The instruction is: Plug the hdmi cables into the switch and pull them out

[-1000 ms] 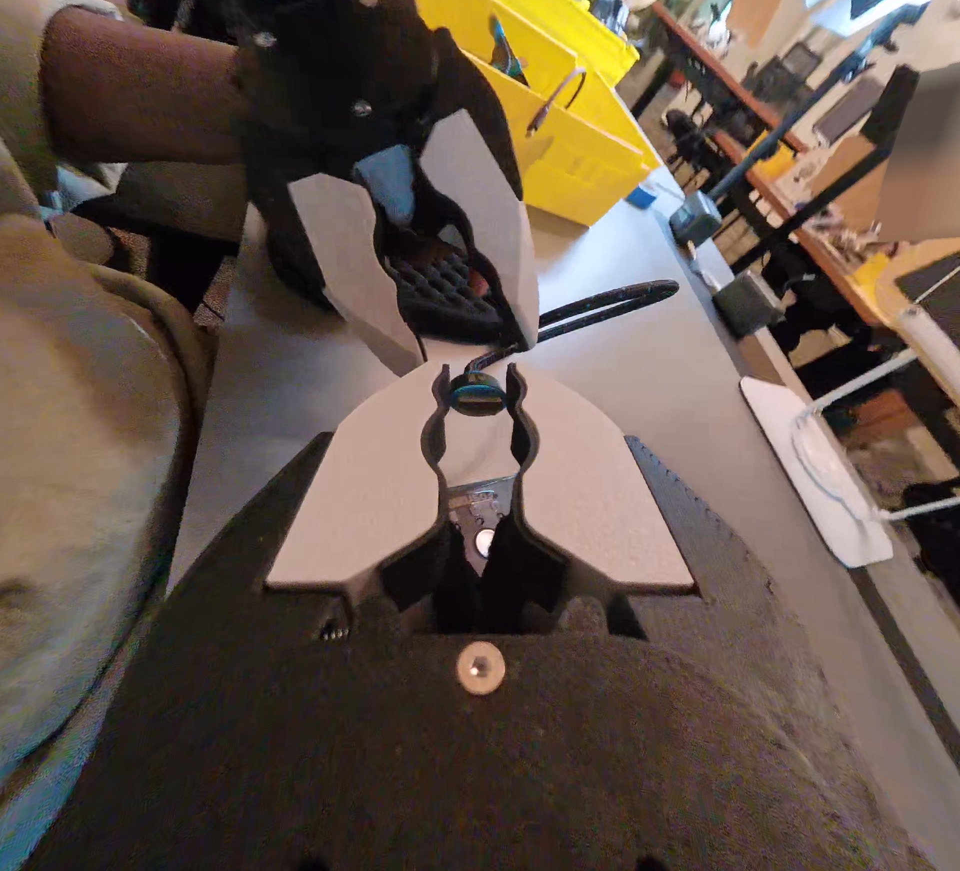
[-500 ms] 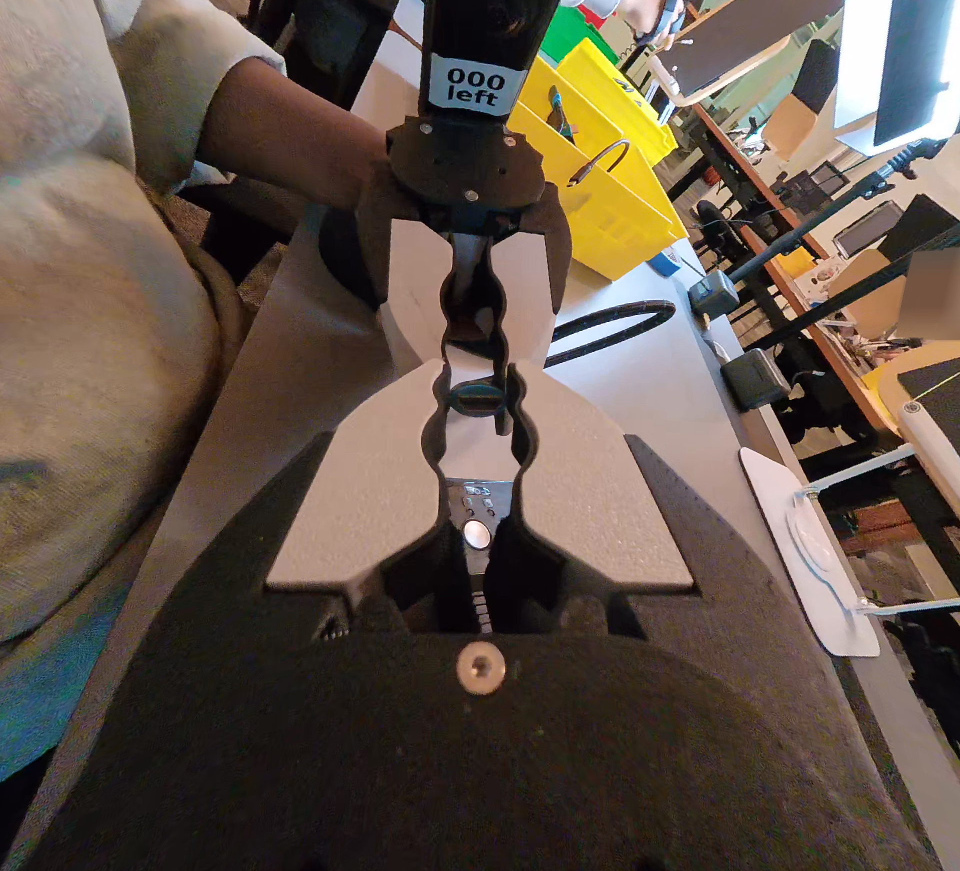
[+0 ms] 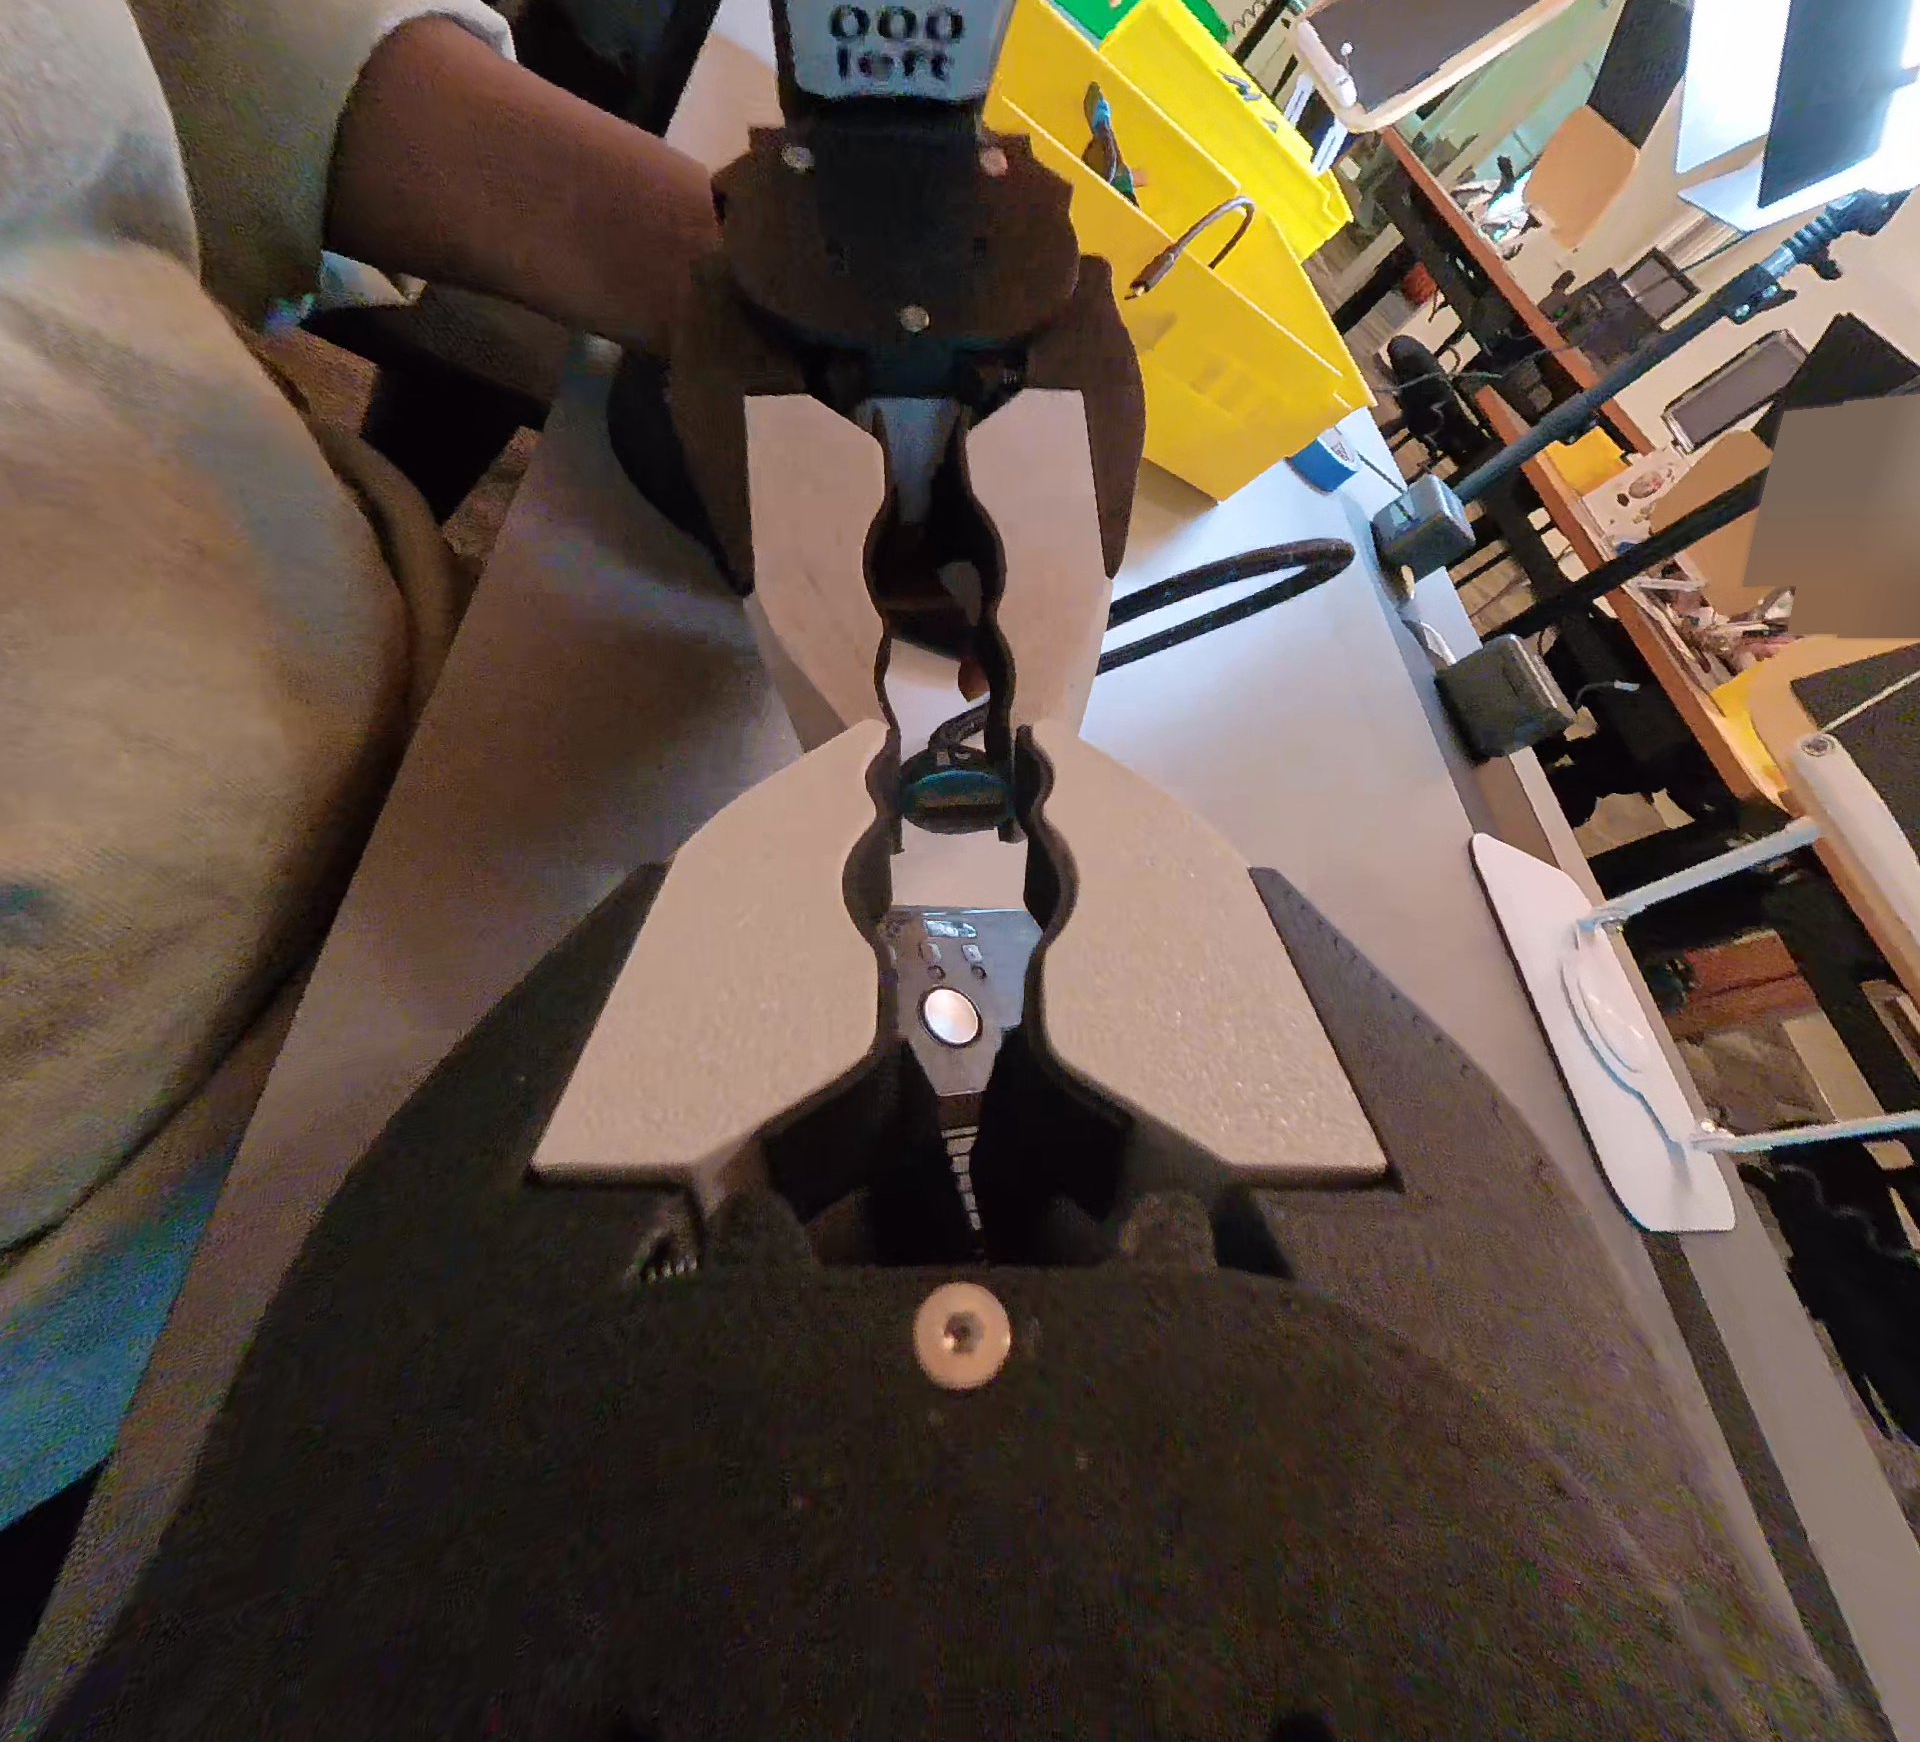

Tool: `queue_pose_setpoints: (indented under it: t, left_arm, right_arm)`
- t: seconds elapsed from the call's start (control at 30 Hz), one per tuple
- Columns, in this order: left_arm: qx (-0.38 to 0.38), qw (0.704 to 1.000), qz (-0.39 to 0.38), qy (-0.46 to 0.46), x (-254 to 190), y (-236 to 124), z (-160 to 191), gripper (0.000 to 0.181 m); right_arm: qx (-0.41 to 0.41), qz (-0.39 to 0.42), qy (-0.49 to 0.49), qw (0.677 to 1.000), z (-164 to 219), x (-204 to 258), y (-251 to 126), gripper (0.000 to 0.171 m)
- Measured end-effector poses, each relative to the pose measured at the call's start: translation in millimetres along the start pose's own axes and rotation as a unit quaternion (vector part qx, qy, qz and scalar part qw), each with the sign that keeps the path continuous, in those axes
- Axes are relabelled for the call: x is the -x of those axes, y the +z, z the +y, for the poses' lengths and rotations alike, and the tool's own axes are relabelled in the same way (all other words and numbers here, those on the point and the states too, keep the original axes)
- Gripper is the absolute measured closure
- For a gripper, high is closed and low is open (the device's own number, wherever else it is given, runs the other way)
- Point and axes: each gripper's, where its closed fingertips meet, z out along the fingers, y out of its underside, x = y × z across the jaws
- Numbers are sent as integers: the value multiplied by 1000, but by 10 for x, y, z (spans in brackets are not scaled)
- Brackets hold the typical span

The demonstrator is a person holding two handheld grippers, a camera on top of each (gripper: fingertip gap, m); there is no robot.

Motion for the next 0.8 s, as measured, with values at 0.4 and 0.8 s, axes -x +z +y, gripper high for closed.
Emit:
queue_pose_setpoints:
  t: [0.4, 0.8]
  left_arm:
    - [454, 879, -81, 124, 30, -1161, 120, 161]
    - [309, 944, -12, -114, -250, -958, 939, 160]
  right_arm:
    - [-103, -23, -37, 994, -634, 129, 636, 152]
    - [120, -145, -32, 982, 109, 423, 1149, 150]
